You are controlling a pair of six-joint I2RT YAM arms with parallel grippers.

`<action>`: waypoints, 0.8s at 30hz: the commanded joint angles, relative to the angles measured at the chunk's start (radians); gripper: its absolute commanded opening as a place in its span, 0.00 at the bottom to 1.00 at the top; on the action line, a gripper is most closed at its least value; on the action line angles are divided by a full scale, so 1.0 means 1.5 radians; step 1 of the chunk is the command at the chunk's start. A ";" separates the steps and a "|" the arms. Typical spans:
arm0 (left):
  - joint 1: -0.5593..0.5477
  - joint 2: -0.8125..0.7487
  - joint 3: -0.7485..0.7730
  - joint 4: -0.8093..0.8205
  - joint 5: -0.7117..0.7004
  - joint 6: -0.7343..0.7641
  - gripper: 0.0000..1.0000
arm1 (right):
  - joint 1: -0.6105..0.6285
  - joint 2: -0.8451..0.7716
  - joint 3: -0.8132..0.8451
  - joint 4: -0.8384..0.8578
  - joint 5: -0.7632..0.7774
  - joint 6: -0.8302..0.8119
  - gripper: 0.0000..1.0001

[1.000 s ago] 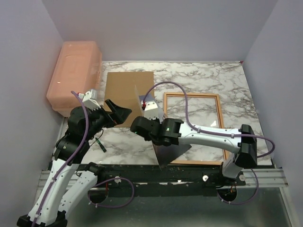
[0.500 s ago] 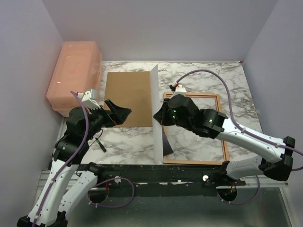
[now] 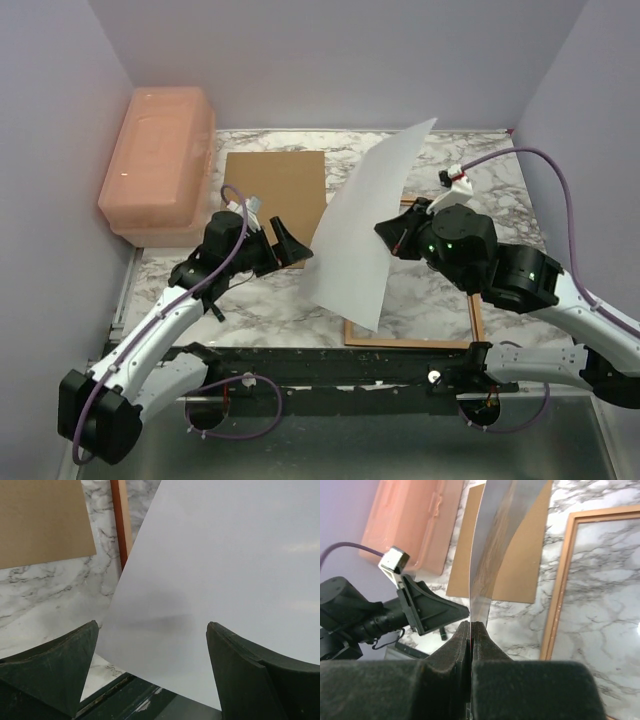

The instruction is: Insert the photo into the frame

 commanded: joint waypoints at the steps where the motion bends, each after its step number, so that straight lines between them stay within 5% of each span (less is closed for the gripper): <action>1: -0.067 0.092 0.003 0.073 0.009 -0.027 0.90 | -0.002 -0.027 0.021 -0.069 0.087 0.015 0.01; 12: -0.188 0.352 0.046 0.122 -0.048 -0.037 0.77 | -0.002 0.004 0.087 -0.214 0.148 0.037 0.01; 24: -0.257 0.512 0.141 0.091 -0.114 -0.020 0.66 | -0.002 0.003 0.093 -0.274 0.175 0.061 0.01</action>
